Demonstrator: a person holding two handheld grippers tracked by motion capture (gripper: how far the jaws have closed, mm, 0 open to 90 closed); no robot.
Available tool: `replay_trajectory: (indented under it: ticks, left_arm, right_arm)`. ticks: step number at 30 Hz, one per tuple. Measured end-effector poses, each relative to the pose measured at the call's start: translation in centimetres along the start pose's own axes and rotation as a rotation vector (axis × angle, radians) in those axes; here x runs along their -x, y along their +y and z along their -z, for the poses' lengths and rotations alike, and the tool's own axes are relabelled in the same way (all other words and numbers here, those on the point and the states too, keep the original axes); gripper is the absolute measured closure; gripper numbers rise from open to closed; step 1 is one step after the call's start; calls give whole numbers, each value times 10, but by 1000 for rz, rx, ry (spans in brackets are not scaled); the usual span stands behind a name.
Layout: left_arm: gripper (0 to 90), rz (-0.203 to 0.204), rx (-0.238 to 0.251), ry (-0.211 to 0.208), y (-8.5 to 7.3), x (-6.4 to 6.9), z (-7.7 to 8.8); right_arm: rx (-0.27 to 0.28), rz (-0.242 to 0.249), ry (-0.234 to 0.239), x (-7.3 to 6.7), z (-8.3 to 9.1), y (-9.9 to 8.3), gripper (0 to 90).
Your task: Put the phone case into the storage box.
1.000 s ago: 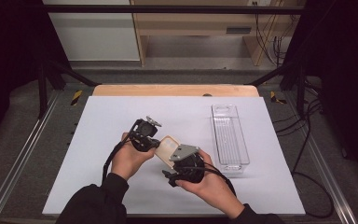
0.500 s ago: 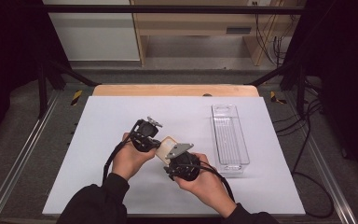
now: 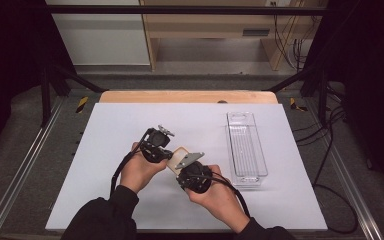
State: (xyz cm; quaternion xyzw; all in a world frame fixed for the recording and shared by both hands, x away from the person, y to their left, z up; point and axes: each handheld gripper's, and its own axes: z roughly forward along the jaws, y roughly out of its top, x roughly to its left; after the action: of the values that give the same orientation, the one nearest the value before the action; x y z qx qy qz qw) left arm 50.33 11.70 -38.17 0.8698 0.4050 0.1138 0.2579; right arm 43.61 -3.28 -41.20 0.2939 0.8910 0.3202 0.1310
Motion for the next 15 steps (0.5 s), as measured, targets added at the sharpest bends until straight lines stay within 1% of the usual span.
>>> replay_trajectory:
  ticks: [9, 15]
  left_arm:
    - [877, 1, -1, 2, 0, -1, 0]
    - [877, 5, -6, -4, 0, 0, 0]
  right_arm:
    - [-12, -8, -3, -1, -2, 1, 763]
    - [-26, -8, -8, -2, -4, 1, 774]
